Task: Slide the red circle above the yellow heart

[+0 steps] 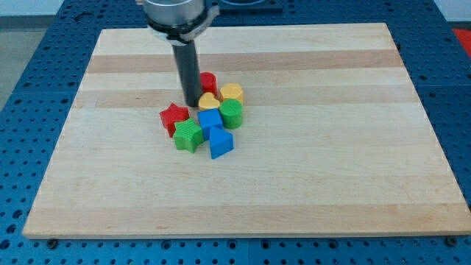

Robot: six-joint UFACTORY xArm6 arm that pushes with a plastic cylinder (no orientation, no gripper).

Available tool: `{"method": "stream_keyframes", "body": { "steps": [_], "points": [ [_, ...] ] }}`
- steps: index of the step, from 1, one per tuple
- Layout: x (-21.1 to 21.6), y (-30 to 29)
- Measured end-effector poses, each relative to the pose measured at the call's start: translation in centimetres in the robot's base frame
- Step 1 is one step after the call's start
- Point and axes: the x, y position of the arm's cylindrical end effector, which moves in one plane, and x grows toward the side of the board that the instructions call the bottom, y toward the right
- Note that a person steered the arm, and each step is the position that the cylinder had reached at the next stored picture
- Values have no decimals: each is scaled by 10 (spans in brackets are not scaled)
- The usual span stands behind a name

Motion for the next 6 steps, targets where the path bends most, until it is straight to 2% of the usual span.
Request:
{"method": "stream_keyframes", "body": {
  "steps": [1, 2, 4, 5, 6],
  "points": [
    [6, 17],
    [1, -3],
    [-9, -99],
    [-33, -94],
    [-33, -70]
  ]
}}
